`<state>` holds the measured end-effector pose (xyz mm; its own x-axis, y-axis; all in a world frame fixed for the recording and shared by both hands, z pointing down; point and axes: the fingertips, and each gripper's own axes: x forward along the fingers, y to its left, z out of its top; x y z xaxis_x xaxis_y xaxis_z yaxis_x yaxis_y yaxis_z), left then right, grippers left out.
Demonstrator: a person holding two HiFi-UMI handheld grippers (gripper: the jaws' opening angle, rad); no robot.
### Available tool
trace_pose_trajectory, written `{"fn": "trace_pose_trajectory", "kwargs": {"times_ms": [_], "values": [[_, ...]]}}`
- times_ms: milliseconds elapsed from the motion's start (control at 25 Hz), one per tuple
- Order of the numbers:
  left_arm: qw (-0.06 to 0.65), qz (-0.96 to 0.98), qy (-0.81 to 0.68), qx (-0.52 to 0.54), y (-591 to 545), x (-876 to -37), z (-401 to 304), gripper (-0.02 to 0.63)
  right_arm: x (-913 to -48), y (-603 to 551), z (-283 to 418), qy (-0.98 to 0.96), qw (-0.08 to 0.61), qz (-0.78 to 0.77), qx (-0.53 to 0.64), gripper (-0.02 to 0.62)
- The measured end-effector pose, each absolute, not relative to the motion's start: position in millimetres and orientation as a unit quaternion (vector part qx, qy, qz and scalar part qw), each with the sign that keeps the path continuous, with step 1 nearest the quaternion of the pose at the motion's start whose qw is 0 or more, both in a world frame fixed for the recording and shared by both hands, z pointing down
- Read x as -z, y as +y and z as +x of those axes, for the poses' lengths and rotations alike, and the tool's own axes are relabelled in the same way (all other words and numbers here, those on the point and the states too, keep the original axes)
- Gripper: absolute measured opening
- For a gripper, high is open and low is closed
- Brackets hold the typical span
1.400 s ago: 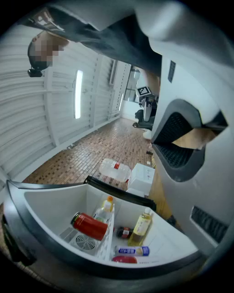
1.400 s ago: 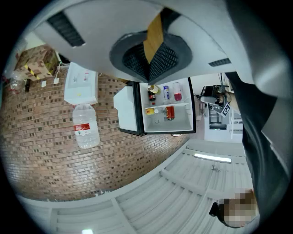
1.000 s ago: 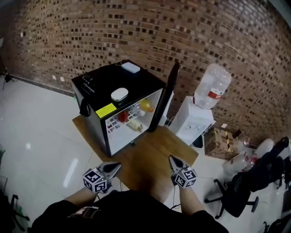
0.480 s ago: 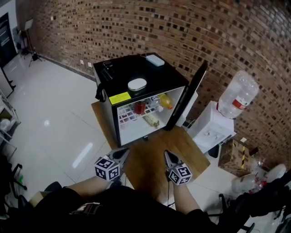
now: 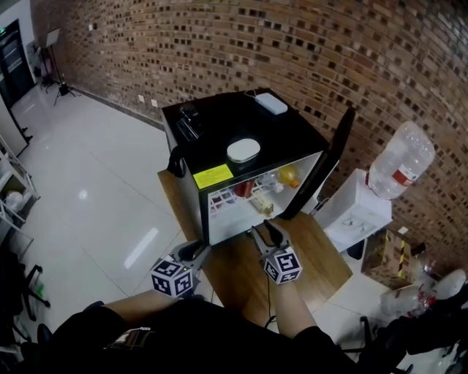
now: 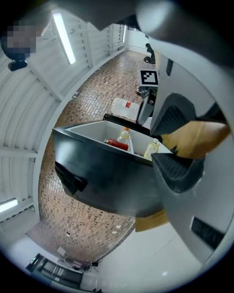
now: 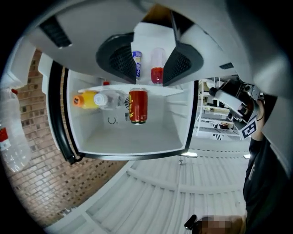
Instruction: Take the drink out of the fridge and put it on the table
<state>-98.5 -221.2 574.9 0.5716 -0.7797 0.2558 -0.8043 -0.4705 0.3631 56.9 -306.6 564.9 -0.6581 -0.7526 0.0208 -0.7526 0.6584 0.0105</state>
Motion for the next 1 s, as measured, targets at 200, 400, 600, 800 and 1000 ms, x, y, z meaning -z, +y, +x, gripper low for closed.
{"fn": "trace_pose_trajectory", "kwargs": {"times_ms": [200,400,600,800,1000], "values": [[0.228,0.838,-0.495,-0.029,-243,-575,-145,0.16,-542,-353,24,-0.912,0.005,0.409,0.031,0.261],[0.21,0.836,-0.507,-0.021,-250,-561,-159,0.213,-528,-379,-2,-0.916,0.007,0.4,0.039,0.341],[0.186,0.842,-0.505,-0.041,-253,-557,-163,0.224,-530,-403,-9,-0.911,0.024,0.41,0.031,0.341],[0.166,0.854,-0.49,-0.051,-257,-551,-167,0.224,-531,-422,-21,-0.906,0.039,0.42,0.032,0.365],[0.152,0.861,-0.482,-0.055,-255,-543,-171,0.224,-524,-434,-20,-0.901,0.04,0.431,0.032,0.365]]}}
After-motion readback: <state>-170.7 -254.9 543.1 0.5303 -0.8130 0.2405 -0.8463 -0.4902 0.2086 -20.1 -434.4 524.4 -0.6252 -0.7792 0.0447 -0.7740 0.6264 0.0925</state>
